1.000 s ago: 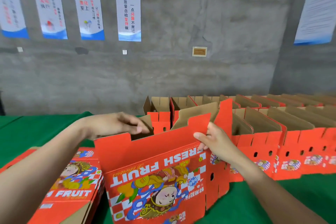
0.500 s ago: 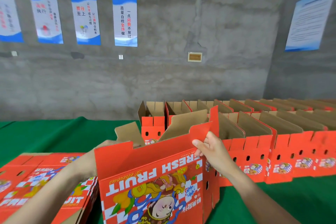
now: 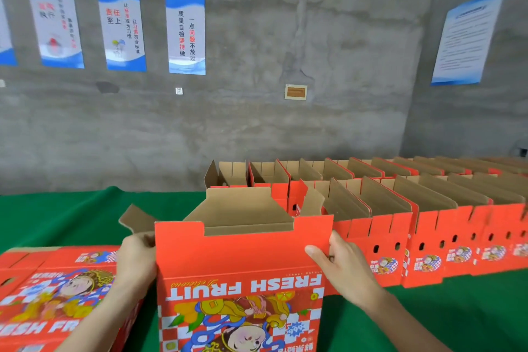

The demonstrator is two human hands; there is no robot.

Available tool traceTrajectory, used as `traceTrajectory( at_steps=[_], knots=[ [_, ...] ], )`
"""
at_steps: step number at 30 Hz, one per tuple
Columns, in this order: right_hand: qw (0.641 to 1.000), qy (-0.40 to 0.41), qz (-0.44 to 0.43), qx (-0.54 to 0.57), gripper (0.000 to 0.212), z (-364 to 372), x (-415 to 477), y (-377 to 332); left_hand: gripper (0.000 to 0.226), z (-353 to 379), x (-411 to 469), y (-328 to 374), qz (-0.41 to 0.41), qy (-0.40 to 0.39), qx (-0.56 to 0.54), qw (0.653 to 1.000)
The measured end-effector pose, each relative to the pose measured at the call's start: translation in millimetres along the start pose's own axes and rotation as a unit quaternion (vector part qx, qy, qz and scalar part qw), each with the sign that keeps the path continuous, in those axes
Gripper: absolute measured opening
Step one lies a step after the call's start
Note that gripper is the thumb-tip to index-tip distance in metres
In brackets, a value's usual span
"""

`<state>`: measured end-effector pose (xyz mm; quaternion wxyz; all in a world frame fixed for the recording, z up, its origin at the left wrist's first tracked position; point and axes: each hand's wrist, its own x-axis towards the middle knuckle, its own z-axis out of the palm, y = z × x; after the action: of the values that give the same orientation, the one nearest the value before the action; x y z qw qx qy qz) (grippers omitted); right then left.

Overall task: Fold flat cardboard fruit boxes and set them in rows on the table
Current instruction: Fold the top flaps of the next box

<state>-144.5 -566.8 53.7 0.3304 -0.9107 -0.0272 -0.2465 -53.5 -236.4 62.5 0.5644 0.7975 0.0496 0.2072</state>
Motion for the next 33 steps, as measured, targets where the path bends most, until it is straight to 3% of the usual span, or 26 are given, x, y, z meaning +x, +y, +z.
traceTrajectory(
  at_steps=[3, 7, 12, 16, 18, 20, 24, 26, 27, 28, 30, 33],
  knots=[
    [0.997, 0.08, 0.01, 0.01, 0.042, 7.8, -6.6, 4.6, 0.012, 15.5, -13.0, -13.0, 0.014, 0.011, -0.001, 1.0],
    [0.988, 0.142, 0.053, 0.042, 0.056, 11.4, -12.7, 15.2, 0.033, 32.8, -23.3, -23.1, -0.027, 0.009, -0.061, 0.998],
    [0.984, 0.107, 0.093, 0.11, 0.062, 7.1, -5.7, 21.7, 0.035, 39.2, -22.7, -19.5, -0.067, 0.047, -0.075, 0.994],
    [0.982, 0.088, 0.124, 0.114, 0.05, 13.6, -3.3, 23.5, 0.036, 40.5, -27.0, -18.8, -0.058, 0.046, -0.055, 0.996],
    [0.98, 0.097, 0.138, 0.109, 0.06, 16.1, -1.5, 23.6, 0.038, 38.5, -28.4, -17.8, -0.033, 0.033, -0.026, 0.999],
    [0.978, 0.101, 0.158, 0.088, 0.068, 18.3, 2.1, 24.0, 0.037, 35.3, -30.5, -15.7, 0.008, 0.021, 0.017, 1.0],
    [0.982, 0.084, 0.164, 0.047, 0.066, 23.2, 6.9, 28.0, 0.042, 26.6, -29.3, -9.6, 0.119, -0.025, 0.151, 0.981],
    [0.984, 0.084, 0.155, 0.023, 0.047, 25.1, 6.5, 24.8, 0.047, 26.3, -24.5, -9.7, 0.177, -0.046, 0.256, 0.949],
    [0.986, 0.082, 0.146, 0.012, 0.023, 23.6, 5.1, 20.3, 0.052, 27.1, -22.8, -9.9, 0.195, -0.051, 0.302, 0.932],
    [0.987, 0.069, 0.144, -0.003, 0.027, 21.3, 5.7, 18.7, 0.06, 28.4, -22.0, -9.8, 0.203, -0.054, 0.339, 0.917],
    [0.989, 0.044, 0.139, -0.028, 0.065, 16.5, 4.3, 16.5, 0.072, 31.4, -22.0, -10.1, 0.205, -0.062, 0.377, 0.901],
    [0.962, -0.004, 0.04, -0.27, 0.055, 12.4, 9.6, 9.7, 0.08, 35.0, -21.6, -11.0, 0.22, -0.076, 0.404, 0.885]
  ],
)
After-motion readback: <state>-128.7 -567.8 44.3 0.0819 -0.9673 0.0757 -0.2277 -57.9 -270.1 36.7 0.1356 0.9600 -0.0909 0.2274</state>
